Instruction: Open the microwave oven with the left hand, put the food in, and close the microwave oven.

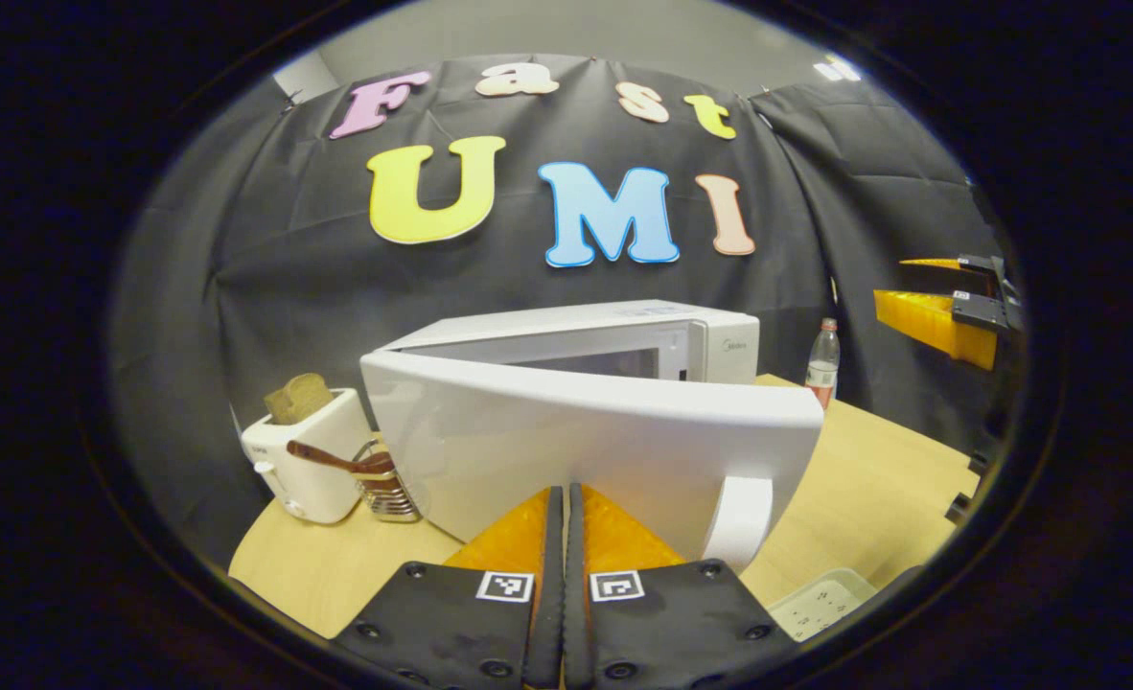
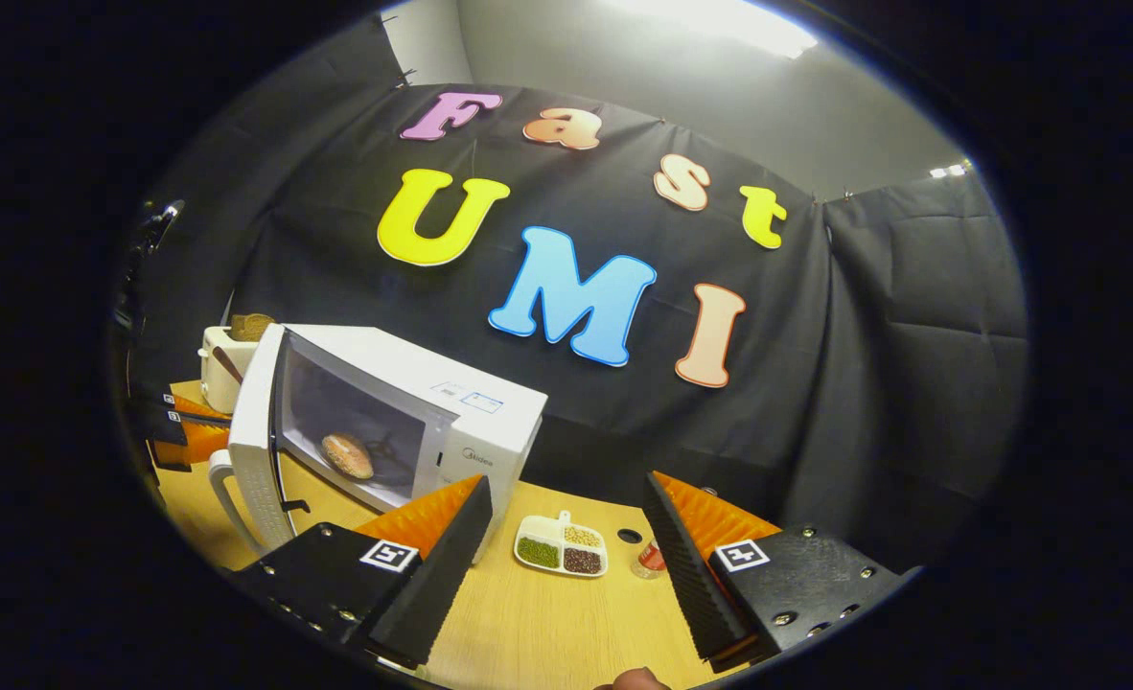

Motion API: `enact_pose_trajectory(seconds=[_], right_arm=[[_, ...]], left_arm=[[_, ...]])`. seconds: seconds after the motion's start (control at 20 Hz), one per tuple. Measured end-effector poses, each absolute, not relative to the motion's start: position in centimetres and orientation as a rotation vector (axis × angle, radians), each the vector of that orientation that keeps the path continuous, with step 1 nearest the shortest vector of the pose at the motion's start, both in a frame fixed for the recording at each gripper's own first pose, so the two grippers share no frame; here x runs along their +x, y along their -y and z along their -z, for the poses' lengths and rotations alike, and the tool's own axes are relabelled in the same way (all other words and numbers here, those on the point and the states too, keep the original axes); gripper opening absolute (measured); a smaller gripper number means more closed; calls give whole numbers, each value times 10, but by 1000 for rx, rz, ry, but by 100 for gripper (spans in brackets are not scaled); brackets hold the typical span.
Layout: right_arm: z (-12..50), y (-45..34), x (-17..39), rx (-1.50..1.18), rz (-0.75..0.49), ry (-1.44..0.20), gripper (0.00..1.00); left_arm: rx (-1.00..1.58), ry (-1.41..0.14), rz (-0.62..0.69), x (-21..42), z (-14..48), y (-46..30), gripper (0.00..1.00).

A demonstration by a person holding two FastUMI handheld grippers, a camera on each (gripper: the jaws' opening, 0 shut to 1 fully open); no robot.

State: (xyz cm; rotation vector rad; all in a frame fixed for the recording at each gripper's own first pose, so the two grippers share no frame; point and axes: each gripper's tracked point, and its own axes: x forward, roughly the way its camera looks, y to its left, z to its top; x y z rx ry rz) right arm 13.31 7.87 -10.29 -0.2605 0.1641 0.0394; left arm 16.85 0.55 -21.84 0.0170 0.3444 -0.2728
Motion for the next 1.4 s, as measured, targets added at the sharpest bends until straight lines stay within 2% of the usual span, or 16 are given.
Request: enact_pose_trajectory(seconds=[0.35, 0.45, 0.5, 0.7, 1.15, 1.2, 1.3, 1.4], right_arm=[[100, -37, 119, -251, 74, -195, 97], [93, -33, 119, -251, 105, -200, 97], [91, -27, 116, -254, 119, -200, 97], [94, -12, 109, -255, 157, -224, 97], [94, -20, 103, -252, 125, -234, 97], [91, -20, 103, -252, 121, -232, 97], [89, -21, 99, -256, 112, -230, 97], [86, -18, 96, -253, 105, -228, 97]], left_arm=[[24, -332, 330, 213, 220, 29, 8], [26, -331, 345, 227, 222, 37, 4], [28, -331, 347, 234, 224, 39, 8], [39, -323, 357, 254, 228, 49, 13], [-19, -312, 308, 290, 223, 49, 12], [-22, -307, 296, 295, 221, 48, 7], [-62, -314, 277, 295, 220, 47, 11], [-67, -308, 261, 298, 221, 46, 9]])
